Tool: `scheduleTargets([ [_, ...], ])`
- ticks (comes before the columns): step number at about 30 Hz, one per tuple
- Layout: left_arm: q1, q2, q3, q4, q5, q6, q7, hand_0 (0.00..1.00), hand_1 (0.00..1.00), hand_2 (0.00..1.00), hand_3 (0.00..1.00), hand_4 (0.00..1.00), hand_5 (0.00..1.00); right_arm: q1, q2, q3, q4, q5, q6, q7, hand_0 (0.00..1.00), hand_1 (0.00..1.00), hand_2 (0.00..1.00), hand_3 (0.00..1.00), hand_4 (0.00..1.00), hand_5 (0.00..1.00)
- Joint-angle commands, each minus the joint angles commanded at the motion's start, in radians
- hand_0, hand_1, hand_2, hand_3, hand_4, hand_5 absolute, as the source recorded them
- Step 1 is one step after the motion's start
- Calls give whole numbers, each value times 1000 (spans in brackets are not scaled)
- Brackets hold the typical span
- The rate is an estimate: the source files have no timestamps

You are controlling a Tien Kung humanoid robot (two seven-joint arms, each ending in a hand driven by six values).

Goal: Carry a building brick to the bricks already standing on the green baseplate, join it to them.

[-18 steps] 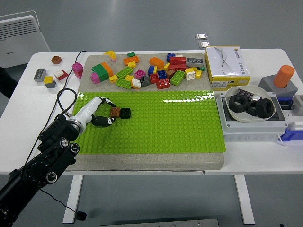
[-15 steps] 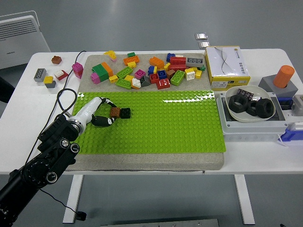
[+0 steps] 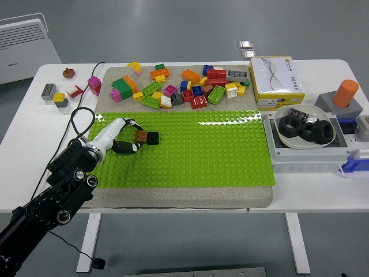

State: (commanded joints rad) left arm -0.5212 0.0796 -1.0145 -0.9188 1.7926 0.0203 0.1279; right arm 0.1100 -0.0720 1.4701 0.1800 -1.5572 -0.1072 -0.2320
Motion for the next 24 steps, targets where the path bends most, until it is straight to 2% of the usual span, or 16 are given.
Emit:
scheduleTargets([
  [15,3,2,1,-9,10,-2,2,957,951,947,697,592,48,-3,-1,-7,0,7,-2,-1,516,553,750,861,965,998],
  [23,12,15,8,-68,31,-49,39,960,956,952,714,624,49,-3,-4,-12,0,14,-4,-3,516,552,750,860,964,998],
  [24,14,16,7,-78,37,-54,44,965,962,970,761,687,72,-3,-5,-13,0,15,-5,-3,516,551,749,860,965,998],
])
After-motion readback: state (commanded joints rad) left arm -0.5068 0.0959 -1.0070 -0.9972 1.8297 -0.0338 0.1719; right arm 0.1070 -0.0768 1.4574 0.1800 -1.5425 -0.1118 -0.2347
